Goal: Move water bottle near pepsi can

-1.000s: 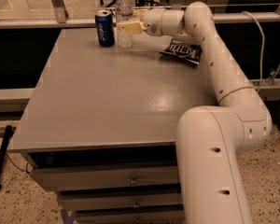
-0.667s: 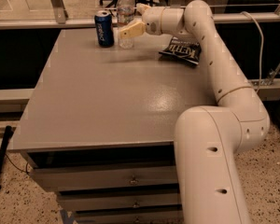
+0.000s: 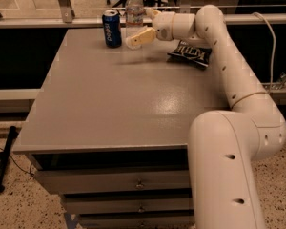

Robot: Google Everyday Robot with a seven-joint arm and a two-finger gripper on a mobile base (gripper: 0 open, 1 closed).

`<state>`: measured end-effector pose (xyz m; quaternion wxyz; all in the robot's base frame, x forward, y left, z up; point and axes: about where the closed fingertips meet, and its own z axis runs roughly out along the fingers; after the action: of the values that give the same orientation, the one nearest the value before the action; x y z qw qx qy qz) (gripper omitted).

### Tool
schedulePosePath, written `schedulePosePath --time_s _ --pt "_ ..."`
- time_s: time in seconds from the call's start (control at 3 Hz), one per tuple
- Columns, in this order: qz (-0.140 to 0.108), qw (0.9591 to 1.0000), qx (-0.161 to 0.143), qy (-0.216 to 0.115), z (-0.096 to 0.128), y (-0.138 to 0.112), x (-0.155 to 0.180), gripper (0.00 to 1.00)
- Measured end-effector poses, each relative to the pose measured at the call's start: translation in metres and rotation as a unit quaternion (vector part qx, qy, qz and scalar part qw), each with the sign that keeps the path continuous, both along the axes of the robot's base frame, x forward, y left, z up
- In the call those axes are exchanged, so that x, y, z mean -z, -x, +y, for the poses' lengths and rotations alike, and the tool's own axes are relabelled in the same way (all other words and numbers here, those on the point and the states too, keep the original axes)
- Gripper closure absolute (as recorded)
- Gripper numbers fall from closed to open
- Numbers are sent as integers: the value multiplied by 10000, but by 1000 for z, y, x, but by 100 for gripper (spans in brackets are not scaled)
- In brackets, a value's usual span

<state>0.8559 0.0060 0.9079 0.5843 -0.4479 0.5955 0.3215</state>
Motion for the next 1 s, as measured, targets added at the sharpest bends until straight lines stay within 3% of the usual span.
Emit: schedulePosePath --time_s 0.33,1.0 --pt "-204 9991 126 353 -56 32 -19 0" --pt "-534 9954 340 714 -129 122 -60 0"
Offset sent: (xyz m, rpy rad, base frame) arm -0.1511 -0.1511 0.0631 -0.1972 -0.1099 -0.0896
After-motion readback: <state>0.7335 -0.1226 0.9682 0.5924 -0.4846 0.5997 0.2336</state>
